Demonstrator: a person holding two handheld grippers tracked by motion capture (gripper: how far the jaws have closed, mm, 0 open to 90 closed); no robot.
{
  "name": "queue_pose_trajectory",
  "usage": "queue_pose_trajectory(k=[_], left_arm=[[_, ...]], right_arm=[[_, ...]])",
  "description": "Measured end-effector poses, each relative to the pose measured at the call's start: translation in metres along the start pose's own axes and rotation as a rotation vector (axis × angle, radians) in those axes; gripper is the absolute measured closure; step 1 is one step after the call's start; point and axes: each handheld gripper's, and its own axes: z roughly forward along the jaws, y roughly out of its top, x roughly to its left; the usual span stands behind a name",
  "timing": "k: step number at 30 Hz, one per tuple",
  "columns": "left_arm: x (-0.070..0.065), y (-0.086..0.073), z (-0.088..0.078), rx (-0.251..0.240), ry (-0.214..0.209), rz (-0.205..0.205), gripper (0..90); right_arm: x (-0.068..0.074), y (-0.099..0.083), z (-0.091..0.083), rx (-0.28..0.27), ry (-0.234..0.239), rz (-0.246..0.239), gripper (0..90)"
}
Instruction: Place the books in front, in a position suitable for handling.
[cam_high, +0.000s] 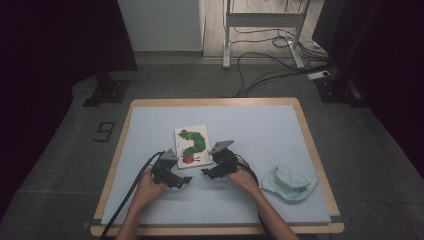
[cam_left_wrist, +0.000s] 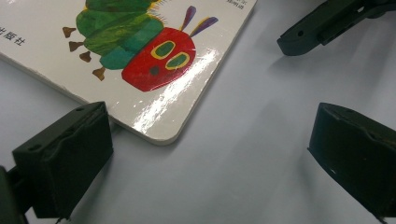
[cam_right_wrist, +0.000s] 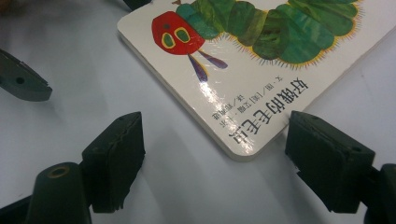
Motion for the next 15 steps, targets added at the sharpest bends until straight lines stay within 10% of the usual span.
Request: queue_pose_trajectory(k=[15], left_arm=[[-0.032,-0.011,-0.005,0.005,-0.03,0.02,0.0]], right_arm=[[0.024,-0.021,-0.019,-0.008,-0.001,-0.012,18.8]])
